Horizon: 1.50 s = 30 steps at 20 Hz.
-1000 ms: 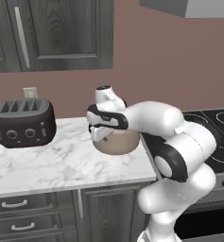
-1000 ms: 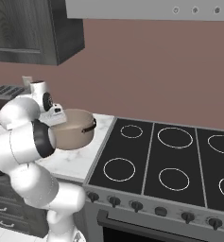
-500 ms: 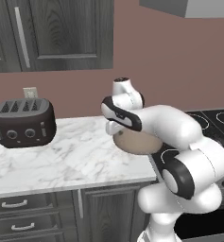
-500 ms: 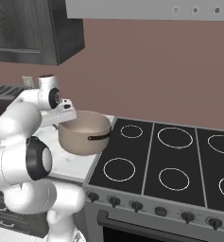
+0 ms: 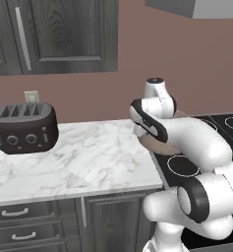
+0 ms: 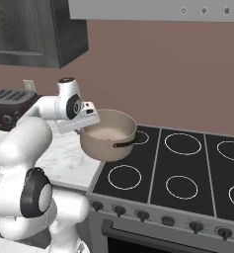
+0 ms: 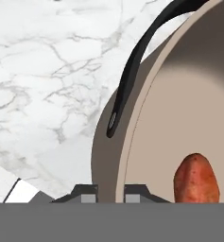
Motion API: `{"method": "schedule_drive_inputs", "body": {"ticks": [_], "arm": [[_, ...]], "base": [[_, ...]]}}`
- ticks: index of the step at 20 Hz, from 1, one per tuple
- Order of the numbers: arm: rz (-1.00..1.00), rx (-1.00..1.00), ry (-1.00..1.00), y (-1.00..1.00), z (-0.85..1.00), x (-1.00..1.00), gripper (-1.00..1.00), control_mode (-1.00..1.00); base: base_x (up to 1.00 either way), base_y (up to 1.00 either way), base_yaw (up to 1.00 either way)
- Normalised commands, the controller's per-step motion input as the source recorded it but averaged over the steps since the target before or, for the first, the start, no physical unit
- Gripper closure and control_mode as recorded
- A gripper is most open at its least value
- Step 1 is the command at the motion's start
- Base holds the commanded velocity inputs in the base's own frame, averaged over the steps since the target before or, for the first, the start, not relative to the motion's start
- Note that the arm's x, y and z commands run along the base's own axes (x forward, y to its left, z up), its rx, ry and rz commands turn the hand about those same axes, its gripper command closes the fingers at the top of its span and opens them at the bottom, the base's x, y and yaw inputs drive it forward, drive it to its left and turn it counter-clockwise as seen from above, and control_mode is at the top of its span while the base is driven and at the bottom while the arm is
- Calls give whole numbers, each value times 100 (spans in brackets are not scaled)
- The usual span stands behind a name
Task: Turn on the sink faucet. Then move the sweet potato from the counter to the sink. Turn off the sink. Move the vegetable from the sink to the pot next to the stove. Finally move the pot to the front center burner.
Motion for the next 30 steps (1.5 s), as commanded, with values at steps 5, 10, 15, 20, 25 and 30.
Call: {"method": "schedule_drive_inputs", "body": {"ticks": [5, 10, 15, 20, 25, 30], "arm": [[0, 1, -9, -92, 10, 0, 100, -100], [0, 0, -1, -89, 8, 0, 100, -100], [0, 1, 0, -90, 0, 0, 100, -100], [0, 1, 1, -89, -2, 0, 100, -100], [0, 1, 5, -82, -10, 0, 100, -100], [0, 1, 9, -72, -21, 0, 100, -100]], "base": [[0, 0, 0], [0, 0, 0], [0, 0, 0], [0, 0, 0], [0, 0, 0], [0, 0, 0]]}}
